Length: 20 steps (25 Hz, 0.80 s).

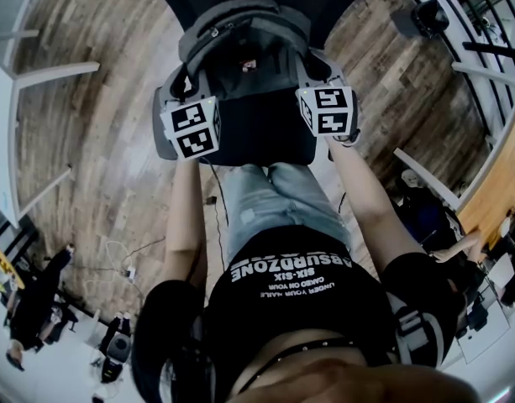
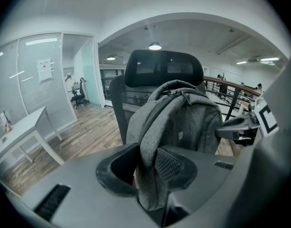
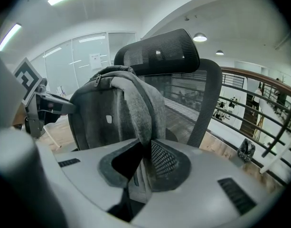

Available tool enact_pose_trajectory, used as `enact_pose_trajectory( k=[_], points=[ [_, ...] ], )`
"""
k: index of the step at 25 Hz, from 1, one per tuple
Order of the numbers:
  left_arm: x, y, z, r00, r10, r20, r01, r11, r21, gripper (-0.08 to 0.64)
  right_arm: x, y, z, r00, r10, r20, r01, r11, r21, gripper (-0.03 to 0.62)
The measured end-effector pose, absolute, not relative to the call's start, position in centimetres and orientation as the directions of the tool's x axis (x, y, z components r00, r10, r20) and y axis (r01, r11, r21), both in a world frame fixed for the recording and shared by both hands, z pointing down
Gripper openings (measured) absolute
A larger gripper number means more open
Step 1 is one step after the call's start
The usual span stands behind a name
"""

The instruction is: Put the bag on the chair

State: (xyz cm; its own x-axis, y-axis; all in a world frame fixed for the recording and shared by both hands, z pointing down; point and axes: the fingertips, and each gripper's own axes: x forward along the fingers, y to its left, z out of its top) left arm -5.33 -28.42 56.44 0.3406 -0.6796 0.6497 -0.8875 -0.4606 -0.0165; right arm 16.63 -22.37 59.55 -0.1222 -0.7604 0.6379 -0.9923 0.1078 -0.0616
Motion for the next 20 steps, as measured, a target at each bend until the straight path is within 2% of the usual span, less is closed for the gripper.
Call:
enact_pose_trajectory(
  k=[20],
  points=[
    [-4.0,-28.5,60.3,0.357,-0.687,0.633,-0.870,-0.492,-0.043,0.104,17.4,-22.5,64.6,-0.126,-0.711,0.691,-0.992,0.103,-0.076,0.064]
  ],
)
